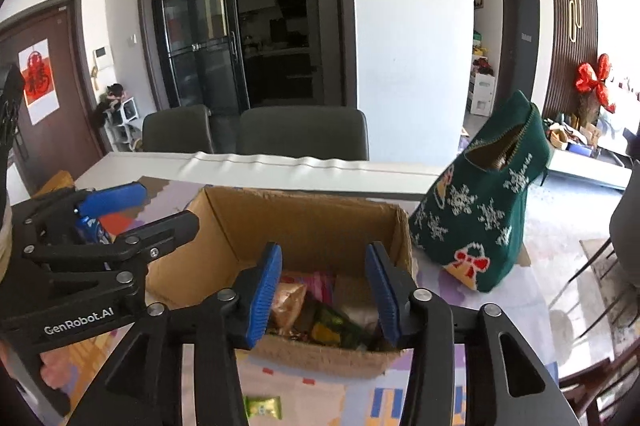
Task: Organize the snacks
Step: 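Move both open tools back from the box to the remaining snacks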
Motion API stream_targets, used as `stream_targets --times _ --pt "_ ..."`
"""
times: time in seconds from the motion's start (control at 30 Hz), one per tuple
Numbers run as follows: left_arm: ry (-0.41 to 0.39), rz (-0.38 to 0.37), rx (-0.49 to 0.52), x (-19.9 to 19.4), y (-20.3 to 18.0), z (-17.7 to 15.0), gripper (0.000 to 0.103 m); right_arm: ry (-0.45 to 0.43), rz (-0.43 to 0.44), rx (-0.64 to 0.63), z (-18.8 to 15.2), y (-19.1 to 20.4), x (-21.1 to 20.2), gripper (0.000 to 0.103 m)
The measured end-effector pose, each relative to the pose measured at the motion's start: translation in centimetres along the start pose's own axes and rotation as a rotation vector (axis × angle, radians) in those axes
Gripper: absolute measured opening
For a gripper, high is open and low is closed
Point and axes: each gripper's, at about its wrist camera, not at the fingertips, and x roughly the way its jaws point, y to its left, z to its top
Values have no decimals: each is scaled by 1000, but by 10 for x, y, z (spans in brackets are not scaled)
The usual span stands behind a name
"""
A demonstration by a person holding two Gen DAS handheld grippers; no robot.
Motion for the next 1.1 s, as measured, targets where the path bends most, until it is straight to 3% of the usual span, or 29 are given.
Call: stream_targets --times 0.03,0.4,1.1 --pt "0 1 5 -3 -3 -3 73 2 -9 7 -3 -1 -3 58" --pt "22 -10 52 -23 -17 -39 78 25 -93 -1 -36 0 -34 76" --pt "186 -77 225 1 -57 -113 79 230 -102 61 -118 -8 -28 77"
